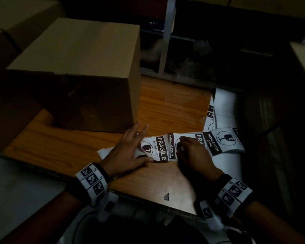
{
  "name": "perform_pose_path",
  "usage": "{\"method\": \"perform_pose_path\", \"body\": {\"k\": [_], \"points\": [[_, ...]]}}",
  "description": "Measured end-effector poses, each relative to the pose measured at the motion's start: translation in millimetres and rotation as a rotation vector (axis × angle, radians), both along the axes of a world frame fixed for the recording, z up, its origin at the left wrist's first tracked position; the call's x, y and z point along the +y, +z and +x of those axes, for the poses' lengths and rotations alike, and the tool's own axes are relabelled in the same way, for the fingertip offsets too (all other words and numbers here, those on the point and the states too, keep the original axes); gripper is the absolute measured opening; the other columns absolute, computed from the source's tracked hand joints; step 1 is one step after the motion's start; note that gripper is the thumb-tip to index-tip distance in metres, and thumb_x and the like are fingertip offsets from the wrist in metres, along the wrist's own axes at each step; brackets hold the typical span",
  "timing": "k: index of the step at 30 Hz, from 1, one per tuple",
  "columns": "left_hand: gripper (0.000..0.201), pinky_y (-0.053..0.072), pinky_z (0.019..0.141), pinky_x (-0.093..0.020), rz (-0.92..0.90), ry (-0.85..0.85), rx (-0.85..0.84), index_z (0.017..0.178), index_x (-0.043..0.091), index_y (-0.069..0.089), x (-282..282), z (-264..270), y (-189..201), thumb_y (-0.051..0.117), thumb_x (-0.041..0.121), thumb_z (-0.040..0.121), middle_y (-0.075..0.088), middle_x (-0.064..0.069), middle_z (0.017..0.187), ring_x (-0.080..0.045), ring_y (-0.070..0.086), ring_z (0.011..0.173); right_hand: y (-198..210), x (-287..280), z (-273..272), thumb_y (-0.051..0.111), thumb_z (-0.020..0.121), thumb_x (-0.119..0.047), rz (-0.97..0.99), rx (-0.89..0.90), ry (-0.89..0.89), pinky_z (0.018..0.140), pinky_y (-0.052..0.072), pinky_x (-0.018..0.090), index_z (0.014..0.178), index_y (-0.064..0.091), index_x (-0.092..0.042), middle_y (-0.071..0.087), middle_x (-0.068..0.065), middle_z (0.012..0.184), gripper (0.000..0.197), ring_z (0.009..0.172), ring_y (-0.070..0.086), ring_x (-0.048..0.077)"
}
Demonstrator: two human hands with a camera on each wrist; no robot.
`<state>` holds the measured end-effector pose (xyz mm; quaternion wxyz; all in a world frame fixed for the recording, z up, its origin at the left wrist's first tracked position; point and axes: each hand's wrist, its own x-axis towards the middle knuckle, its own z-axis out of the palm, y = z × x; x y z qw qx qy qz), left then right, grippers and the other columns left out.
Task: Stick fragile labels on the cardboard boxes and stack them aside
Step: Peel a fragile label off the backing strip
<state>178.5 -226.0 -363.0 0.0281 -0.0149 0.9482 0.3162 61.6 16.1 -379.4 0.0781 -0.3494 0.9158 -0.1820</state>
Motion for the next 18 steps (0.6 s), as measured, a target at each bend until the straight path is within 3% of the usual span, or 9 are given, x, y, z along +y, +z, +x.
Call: {"method": "perform_pose_path", "body": {"k": [2,4,7,9,12,14,16,18], "points": [[0.102,0.023,0.116,-0.048,0.017,0.046,-0.010,0.150,0.050,-0.005,0.0,3.4,-0.8,0.048,0.081,0.069,-0.001,0.007,0.163,-0.020,0.005,0.147,3.7,4.5,-8.6,0.062,0.087,-0.019,0.031,-0.030,0.057,0.074,0.044,0.022,0.085,0.068,-0.013,0.065,0.004,0.110,0.009,0.099,0.062,0.021],[0.101,0.024,0.115,-0.046,0.006,0.076,-0.027,0.152,0.045,-0.002,1.2,7.0,1.1,0.048,0.079,0.071,0.006,0.006,0.162,-0.019,0.009,0.145,13.9,6.7,-13.9,0.062,0.086,-0.015,0.053,-0.088,0.107,0.076,0.049,0.029,0.086,0.069,-0.009,0.067,0.007,0.105,0.010,0.097,0.064,0.024],[0.105,0.030,0.113,-0.044,-0.043,0.072,-0.024,0.154,0.038,-0.001,2.3,8.3,0.5,0.052,0.076,0.072,0.017,0.000,0.157,-0.023,0.019,0.139,34.5,3.5,-12.0,0.065,0.090,-0.015,-0.062,-0.112,0.013,0.085,0.051,0.035,0.110,0.070,-0.007,0.068,0.013,0.119,0.023,0.101,0.066,0.029],[0.108,0.035,0.109,-0.050,-0.116,0.047,-0.032,0.153,0.041,-0.006,2.0,9.0,-3.0,0.054,0.076,0.071,0.021,-0.003,0.153,-0.025,0.024,0.135,49.0,-7.5,2.1,0.067,0.090,-0.020,-0.165,-0.183,-0.065,0.088,0.051,0.034,0.117,0.069,-0.009,0.069,0.007,0.118,0.029,0.101,0.066,0.024],[0.115,0.036,0.106,-0.049,-0.178,-0.008,-0.085,0.148,0.048,-0.019,1.9,10.9,-5.5,0.063,0.072,0.071,0.018,-0.003,0.149,-0.026,0.024,0.131,59.6,-33.1,37.7,0.066,0.091,-0.026,-0.206,-0.357,-0.015,0.080,0.053,0.032,0.103,0.073,-0.014,0.073,0.002,0.099,0.018,0.085,0.066,0.015],[0.113,0.036,0.104,-0.045,-0.189,-0.056,-0.090,0.145,0.051,-0.024,-0.3,9.9,-4.5,0.054,0.079,0.068,0.016,-0.001,0.146,-0.026,0.023,0.129,55.1,-52.1,58.4,0.065,0.091,-0.025,-0.193,-0.399,0.038,0.069,0.047,0.026,0.098,0.073,-0.016,0.071,0.001,0.087,0.014,0.074,0.062,0.010],[0.108,0.036,0.102,-0.042,-0.178,-0.091,-0.079,0.142,0.054,-0.027,-5.4,9.6,-4.1,0.044,0.082,0.065,0.016,-0.001,0.145,-0.027,0.025,0.129,46.6,-66.5,69.8,0.064,0.089,-0.021,-0.203,-0.409,0.028,0.063,0.040,0.023,0.098,0.074,-0.016,0.071,0.000,0.085,0.014,0.070,0.059,0.010],[0.109,0.034,0.103,-0.040,-0.140,-0.120,-0.074,0.142,0.053,-0.026,-13.0,9.6,-6.4,0.048,0.080,0.067,0.015,-0.004,0.148,-0.027,0.024,0.131,40.5,-75.3,73.3,0.064,0.085,-0.015,-0.209,-0.445,-0.034,0.066,0.038,0.022,0.100,0.073,-0.014,0.070,-0.001,0.089,0.017,0.076,0.059,0.010]]}}
